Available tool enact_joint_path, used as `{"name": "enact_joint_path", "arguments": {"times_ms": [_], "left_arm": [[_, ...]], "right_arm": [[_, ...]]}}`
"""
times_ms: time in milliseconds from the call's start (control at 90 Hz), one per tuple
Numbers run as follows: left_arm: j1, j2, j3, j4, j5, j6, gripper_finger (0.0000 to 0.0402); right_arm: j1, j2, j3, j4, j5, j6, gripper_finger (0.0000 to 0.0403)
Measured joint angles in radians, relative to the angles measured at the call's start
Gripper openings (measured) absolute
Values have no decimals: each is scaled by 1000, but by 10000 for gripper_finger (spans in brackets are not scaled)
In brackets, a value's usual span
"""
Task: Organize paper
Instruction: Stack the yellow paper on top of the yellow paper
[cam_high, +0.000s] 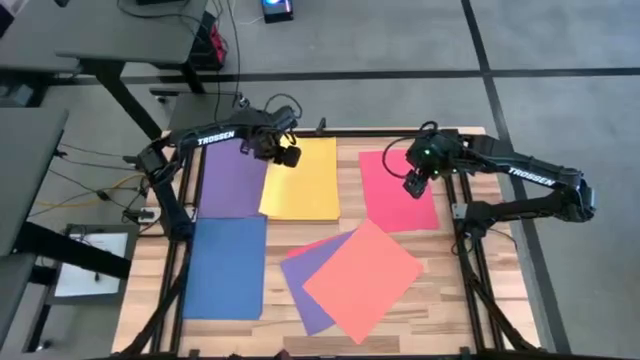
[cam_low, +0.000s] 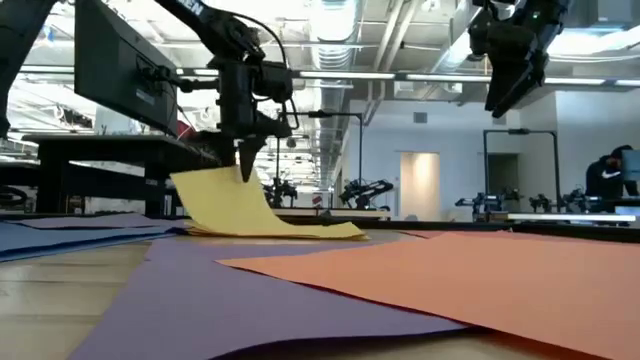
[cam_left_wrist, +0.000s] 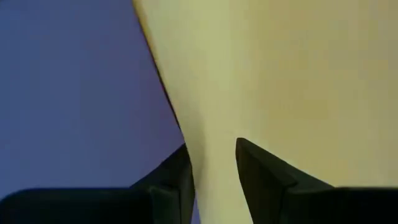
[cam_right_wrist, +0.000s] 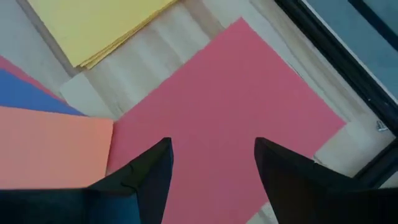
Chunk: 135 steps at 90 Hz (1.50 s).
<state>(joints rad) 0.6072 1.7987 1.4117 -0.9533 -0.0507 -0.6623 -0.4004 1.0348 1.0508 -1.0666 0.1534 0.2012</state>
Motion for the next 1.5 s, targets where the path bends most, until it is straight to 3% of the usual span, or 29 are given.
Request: {"name": "enact_joint_path", "arguments": {"times_ms": [156, 533, 1033, 1122, 1289, 1500], "left_arm": [[-14, 1, -59, 119, 50, -52, 95], [-4, 1, -64, 122, 18, -29, 95], [23, -23, -64, -47, 22, 129, 109], [8, -51, -49, -46, 93, 72, 109], [-122, -109, -15, 18, 254, 79, 109], [-405, -122, -38, 136, 239, 78, 109]], "right_arm": [[0, 0, 0, -3, 0, 0, 214], [0, 0, 0, -6, 0, 0, 214], [0, 0, 0, -4, 0, 0, 214], [0, 0, 0, 5, 0, -4, 214], [0, 0, 0, 8, -3, -53, 214], [8, 5, 0, 22, -144, -36, 214]]}}
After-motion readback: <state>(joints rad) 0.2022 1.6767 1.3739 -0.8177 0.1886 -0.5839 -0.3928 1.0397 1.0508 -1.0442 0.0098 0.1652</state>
